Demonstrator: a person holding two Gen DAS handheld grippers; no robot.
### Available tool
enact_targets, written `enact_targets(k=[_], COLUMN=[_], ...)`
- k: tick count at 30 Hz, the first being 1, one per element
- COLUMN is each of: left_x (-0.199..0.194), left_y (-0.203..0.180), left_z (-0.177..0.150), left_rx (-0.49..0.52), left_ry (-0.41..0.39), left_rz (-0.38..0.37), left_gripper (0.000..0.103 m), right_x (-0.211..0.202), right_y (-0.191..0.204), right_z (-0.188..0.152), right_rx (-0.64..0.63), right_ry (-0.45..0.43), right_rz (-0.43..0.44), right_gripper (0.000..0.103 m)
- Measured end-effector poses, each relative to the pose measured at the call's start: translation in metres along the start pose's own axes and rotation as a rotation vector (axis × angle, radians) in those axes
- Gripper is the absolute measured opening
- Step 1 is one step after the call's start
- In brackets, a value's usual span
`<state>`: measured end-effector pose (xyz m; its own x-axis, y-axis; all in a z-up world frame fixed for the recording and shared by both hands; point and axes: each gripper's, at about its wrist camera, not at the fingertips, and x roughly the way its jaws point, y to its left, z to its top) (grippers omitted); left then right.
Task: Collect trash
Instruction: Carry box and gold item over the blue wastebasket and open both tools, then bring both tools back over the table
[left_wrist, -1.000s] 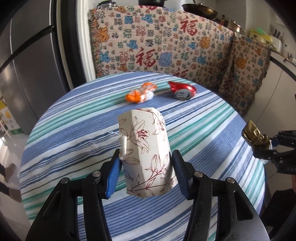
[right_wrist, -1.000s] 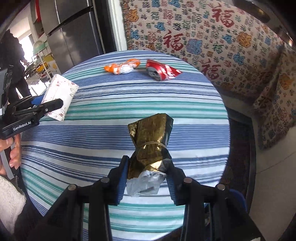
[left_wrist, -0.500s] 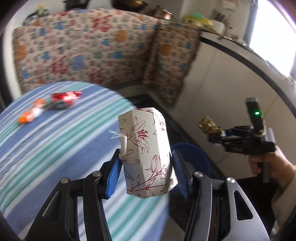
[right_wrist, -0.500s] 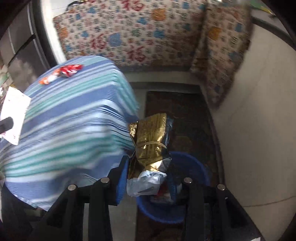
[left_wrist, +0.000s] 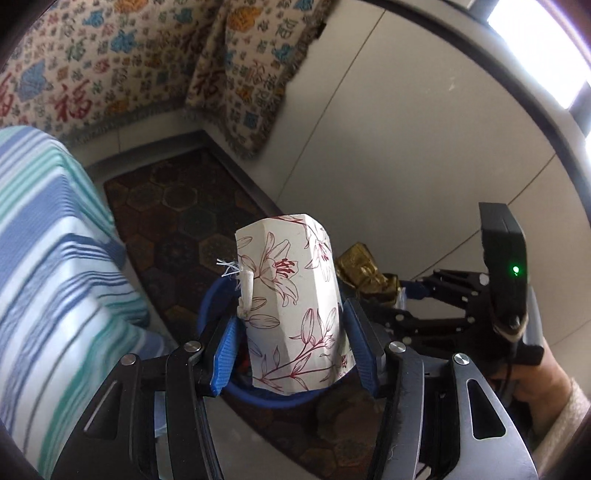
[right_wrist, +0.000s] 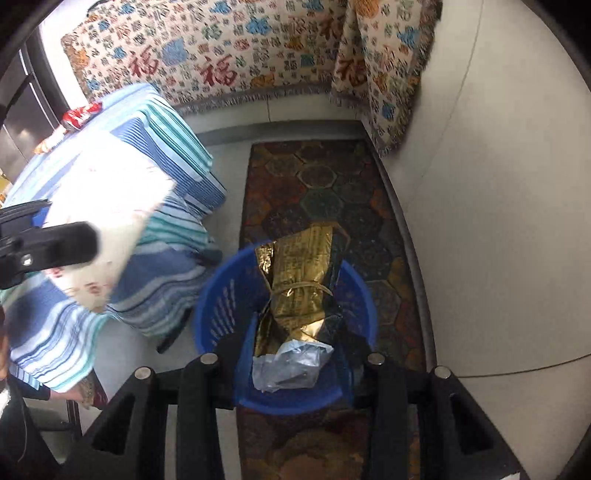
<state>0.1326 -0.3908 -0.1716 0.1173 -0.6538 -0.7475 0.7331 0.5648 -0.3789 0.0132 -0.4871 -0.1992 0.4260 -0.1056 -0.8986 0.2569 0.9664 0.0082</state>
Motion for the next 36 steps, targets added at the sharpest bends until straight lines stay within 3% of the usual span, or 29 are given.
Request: enact_targets(k=[4,6,7,10,14,20,24,27,31,36], left_x=[0.032,0.047,0.053,0.059,0.039,-0.038,-0.095,-0.135,-0.179,-0.211], left_y=[-0.005,-0.003,-0.002,0.000,0.003,0.012,0.037,0.071,0.134,0.202], left_z=[0.006,0.010,0.012,0.012,0.008,-0.011,-0.029,-0.045,-0.063,-0.077], left_rx=[0.013,0.003,-0.003,-0.017,-0.018,0.003,-0.015,-0.048,-0.109,-0.176], left_ry=[0.017,0.023,0.022,0.030,0.010,-0.068,-0.115,-0.130,-0.150,-0.203], left_rz=[-0.005,-0.024,-0.034,-0.040,-0.019,0.052,0.139,0.247,0.422,0.562], left_gripper=[0.063,0.084,0.085,0.086,0.086,0.090,0.095,0.095,0.097,0.097], right_x=[0.011,0.018,0.020,0.022,0.012,-0.011,-0.026,-0.036,-0.050,-0.063], right_y=[-0.009,-0.011,-0.014,-0.015,-0.017,-0.001,0.028,0.057,0.110,0.191], right_z=[-0.005,-0.008,-0.009,-0.010,-0.010,0.006,0.015,0.019,0.029,0.046], right_rx=[0.002,0.009,0.017,0.014,0.027,0.004,-0.042,-0.096,-0.162,-0.221], right_ry=[0.035,0.038,0.040,0.039,0.006,-0.116,-0.192,-0.256,-0.330,-0.364], right_rz=[-0.006,-0.001,-0.005,-0.032,-0.062,-0.083,-0.084,-0.080,-0.029,0.071], right_gripper=[0.043,0.059,0.065,0.066,0.066,0.066,0.066,0.066,0.066,0.068])
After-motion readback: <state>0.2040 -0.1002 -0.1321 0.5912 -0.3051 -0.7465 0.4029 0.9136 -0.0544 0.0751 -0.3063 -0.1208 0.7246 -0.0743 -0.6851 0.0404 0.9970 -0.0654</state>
